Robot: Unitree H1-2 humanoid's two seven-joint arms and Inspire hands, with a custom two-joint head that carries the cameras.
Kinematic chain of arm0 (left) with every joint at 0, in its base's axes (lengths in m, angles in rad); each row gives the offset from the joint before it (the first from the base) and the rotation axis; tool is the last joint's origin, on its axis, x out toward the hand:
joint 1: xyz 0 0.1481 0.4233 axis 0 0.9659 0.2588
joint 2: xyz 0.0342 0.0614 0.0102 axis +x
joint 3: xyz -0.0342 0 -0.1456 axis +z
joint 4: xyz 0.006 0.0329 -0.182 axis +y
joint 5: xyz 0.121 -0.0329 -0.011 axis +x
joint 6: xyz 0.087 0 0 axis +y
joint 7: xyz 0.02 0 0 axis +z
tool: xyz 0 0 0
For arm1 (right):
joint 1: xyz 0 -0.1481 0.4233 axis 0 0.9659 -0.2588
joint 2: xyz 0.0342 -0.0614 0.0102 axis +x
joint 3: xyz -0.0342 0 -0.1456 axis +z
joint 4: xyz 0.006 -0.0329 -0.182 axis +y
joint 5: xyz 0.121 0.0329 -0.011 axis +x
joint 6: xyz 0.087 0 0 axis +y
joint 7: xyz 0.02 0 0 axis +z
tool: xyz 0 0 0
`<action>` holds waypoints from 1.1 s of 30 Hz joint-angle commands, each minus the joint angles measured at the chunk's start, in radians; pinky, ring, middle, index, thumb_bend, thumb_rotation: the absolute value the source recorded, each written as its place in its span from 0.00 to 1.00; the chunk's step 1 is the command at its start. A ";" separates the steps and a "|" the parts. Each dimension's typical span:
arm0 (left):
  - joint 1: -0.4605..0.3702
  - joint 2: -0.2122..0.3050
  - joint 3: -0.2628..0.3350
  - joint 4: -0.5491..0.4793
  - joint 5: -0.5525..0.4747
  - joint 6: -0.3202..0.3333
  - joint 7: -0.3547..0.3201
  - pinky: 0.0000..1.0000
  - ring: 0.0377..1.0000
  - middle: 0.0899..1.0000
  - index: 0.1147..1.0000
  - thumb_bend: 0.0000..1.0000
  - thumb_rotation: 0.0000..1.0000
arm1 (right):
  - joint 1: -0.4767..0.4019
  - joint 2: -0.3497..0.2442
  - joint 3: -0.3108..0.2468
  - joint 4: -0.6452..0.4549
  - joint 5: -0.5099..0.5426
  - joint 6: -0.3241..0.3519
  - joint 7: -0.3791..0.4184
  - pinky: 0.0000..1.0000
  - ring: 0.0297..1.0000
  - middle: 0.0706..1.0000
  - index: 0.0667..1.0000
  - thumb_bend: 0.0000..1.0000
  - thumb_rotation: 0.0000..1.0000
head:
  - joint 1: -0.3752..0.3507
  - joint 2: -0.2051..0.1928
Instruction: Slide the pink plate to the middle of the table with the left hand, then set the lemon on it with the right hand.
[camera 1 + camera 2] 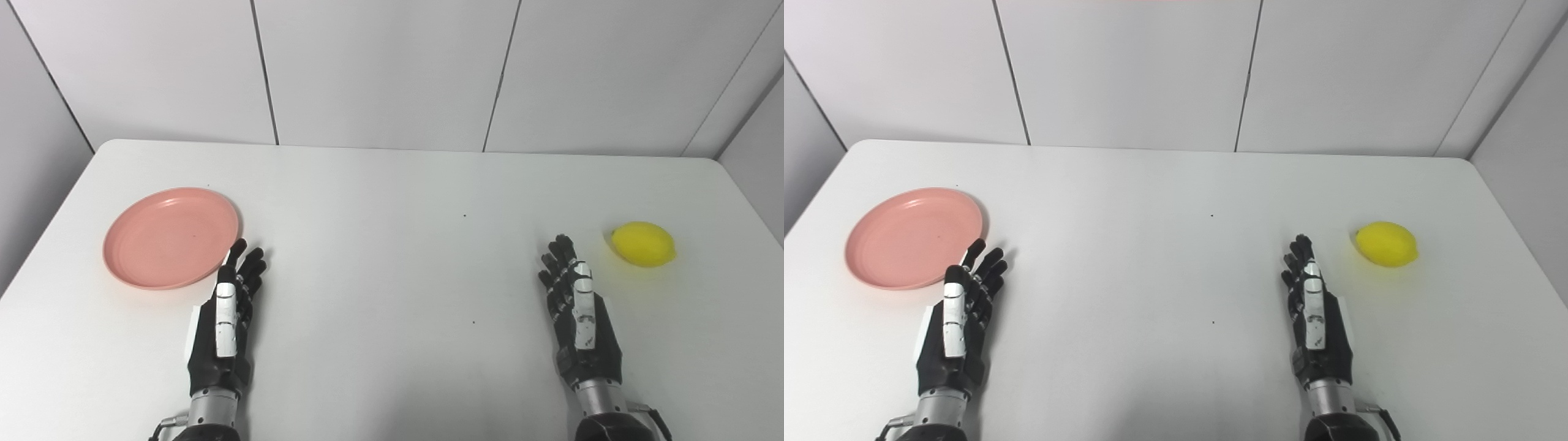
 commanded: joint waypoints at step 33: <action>0.022 0.024 -0.013 0.001 0.013 0.008 -0.010 0.98 0.91 0.89 0.91 0.62 1.00 | -0.004 -0.008 0.000 0.019 0.024 0.013 0.016 1.00 0.98 0.97 0.96 0.78 1.00 | 0.018 -0.019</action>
